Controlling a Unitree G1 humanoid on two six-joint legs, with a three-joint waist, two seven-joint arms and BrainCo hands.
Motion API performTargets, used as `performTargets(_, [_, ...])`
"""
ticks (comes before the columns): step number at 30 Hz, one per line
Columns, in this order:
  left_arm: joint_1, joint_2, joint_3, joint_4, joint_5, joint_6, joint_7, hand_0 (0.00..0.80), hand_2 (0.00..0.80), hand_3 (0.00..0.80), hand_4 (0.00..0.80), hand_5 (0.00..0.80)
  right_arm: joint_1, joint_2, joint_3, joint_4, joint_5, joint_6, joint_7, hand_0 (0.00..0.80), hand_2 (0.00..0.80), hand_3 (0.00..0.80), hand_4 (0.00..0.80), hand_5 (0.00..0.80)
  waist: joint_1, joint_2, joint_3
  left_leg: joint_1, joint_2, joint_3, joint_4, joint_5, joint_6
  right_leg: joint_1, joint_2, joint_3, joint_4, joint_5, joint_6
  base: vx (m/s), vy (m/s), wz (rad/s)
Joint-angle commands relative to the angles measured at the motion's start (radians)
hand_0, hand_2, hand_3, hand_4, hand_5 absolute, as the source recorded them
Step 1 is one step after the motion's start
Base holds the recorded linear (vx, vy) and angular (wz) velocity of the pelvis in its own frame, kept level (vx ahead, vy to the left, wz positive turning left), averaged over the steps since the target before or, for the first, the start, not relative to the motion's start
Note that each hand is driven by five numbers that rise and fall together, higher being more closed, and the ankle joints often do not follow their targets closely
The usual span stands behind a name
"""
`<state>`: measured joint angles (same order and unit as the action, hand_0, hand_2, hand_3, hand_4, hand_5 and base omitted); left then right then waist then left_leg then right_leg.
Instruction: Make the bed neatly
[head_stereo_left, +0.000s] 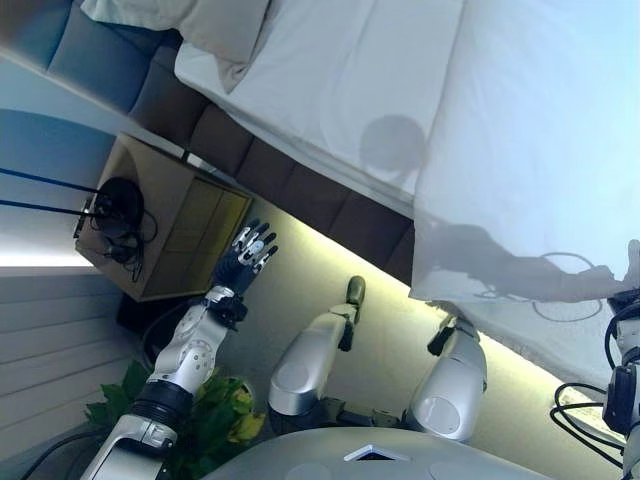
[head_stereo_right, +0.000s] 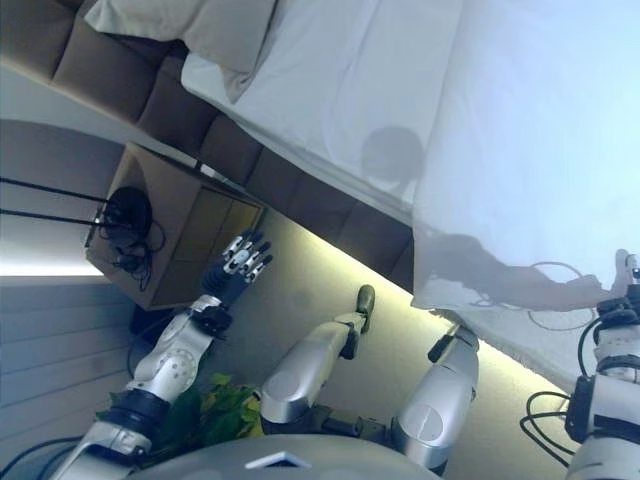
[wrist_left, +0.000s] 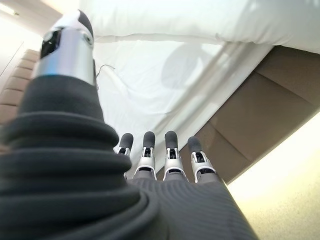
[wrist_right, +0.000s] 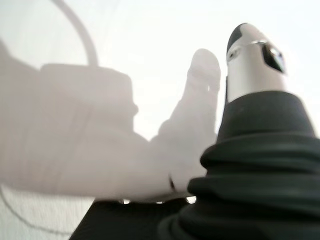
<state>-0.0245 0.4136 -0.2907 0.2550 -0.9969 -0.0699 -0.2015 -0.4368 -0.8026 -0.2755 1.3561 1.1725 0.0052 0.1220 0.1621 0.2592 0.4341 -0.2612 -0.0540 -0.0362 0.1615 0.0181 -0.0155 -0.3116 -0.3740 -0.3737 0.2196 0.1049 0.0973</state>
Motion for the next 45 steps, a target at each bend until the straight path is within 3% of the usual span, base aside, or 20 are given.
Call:
performTargets(1, [-0.006,0.053,0.009,-0.013,0.014,0.003,-0.032,0.000,0.000,0.000,0.000,0.000,-0.076,0.116,0.067,-0.115,0.025,0.004,0.059,0.637,0.637,0.637,0.637,0.637,0.076,-0.044,-0.110,-0.014,0.054,-0.029,0.005,-0.002,-0.036,0.047,-0.082,0.074,0.059,-0.055,0.113,0.086,-0.040,0.08])
performTargets(2, [-0.005,0.054,0.012,-0.011,0.016,0.005,-0.033,0.000,0.000,0.000,0.000,0.000,-0.070,0.125,0.068,-0.120,0.022,0.002,0.055,0.706,0.706,0.706,0.706,0.706,0.076,-0.046,-0.112,-0.010,0.055,-0.030,0.006,-0.004,-0.036,0.052,-0.083,0.073,0.059,-0.055,0.113,0.097,-0.043,0.06])
performTargets(5, [0.003,0.049,0.027,-0.007,0.034,0.024,-0.037,0.000,0.000,0.000,0.000,0.000,-0.045,0.169,0.076,-0.135,0.029,-0.013,0.037,0.800,0.800,0.800,0.800,0.800,0.081,-0.056,-0.123,0.007,0.058,-0.034,0.014,-0.015,-0.035,0.082,-0.079,0.065,0.054,-0.059,0.113,0.098,-0.040,0.06])
performTargets(12, [0.017,0.044,0.032,0.007,0.065,0.016,-0.036,0.000,0.000,0.000,0.000,0.000,0.016,0.226,0.085,-0.173,0.046,-0.055,0.040,0.800,0.800,0.800,0.800,0.800,0.078,-0.077,-0.131,0.034,0.071,-0.038,0.007,-0.023,-0.039,0.130,-0.060,0.054,0.015,-0.050,0.116,0.046,-0.054,0.04])
performTargets(25, [0.080,0.001,0.080,-0.008,0.098,0.013,-0.042,0.000,0.000,0.000,0.000,0.000,0.175,0.333,0.159,-0.286,-0.085,-0.087,0.070,0.800,0.800,0.800,0.800,0.800,0.083,-0.113,-0.184,0.105,0.092,-0.031,-0.019,-0.033,-0.045,0.225,-0.041,0.044,-0.028,-0.061,0.118,0.065,0.008,0.03])
performTargets(35, [0.135,-0.010,0.142,0.003,0.144,0.035,-0.070,0.000,0.000,0.000,0.000,0.000,0.190,0.421,0.269,-0.398,-0.127,-0.083,-0.001,0.800,0.800,0.800,0.800,0.800,0.132,-0.148,-0.234,0.153,0.095,-0.041,-0.052,-0.022,-0.044,0.313,-0.047,-0.007,-0.052,-0.058,0.125,0.080,0.063,0.17])
performTargets(45, [0.167,-0.012,0.160,0.004,0.176,0.063,-0.112,0.000,0.000,0.000,0.000,0.000,0.189,0.496,0.347,-0.409,-0.146,-0.097,-0.032,0.800,0.800,0.800,0.800,0.800,0.203,-0.197,-0.276,0.196,0.106,-0.037,-0.097,0.006,-0.049,0.419,-0.044,-0.105,-0.073,-0.051,0.131,0.064,0.047,0.29])
